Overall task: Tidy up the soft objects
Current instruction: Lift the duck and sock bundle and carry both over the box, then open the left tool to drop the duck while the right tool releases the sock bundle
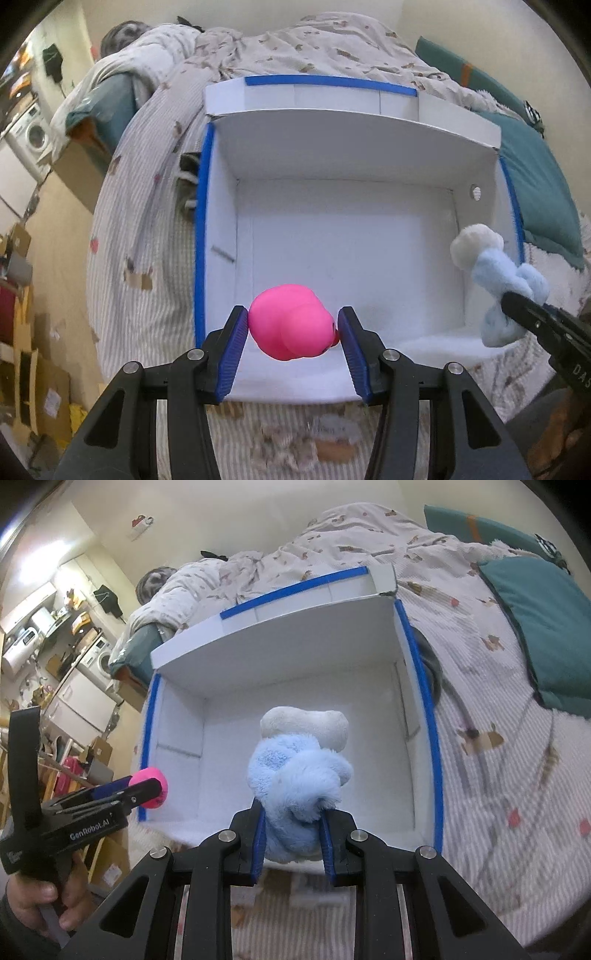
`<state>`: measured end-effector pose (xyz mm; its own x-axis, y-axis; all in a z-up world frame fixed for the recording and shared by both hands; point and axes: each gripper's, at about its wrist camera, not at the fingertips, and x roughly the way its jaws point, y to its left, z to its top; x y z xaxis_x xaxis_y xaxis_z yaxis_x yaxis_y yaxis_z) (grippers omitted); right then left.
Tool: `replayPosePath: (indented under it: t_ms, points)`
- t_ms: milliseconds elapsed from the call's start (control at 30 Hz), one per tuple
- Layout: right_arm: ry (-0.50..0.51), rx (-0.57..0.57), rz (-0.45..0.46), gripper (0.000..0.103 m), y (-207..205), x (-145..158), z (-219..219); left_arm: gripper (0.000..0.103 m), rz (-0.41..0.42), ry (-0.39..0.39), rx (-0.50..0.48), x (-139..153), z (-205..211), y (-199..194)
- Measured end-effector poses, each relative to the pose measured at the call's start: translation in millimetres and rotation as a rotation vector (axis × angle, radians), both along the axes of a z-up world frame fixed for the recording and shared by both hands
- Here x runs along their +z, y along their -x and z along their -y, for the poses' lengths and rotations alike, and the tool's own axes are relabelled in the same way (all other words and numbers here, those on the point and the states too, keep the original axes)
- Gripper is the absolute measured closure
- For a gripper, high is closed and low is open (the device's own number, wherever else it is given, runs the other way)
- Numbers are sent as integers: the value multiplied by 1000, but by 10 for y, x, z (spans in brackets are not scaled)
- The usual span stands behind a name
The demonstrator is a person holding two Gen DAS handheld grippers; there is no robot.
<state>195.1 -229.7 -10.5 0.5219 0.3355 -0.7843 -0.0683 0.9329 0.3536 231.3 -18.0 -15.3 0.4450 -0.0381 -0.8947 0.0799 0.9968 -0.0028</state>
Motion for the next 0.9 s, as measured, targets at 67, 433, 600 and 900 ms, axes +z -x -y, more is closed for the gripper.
replayPosePath:
  t_ms: [67, 433, 600, 900]
  points:
    - [8, 3, 2, 77, -111, -70, -18, 56, -10, 10, -1, -92, 24, -102]
    - [58, 32, -9, 77, -305, -462, -173, 56, -37, 33, 2, -532, 98, -248]
    - [67, 59, -52, 77, -337, -590, -261, 56, -38, 32, -1, -633, 142, -262]
    - [109, 52, -76, 77, -357, -686, -322, 56, -16, -30, -12, -686, 270, -230]
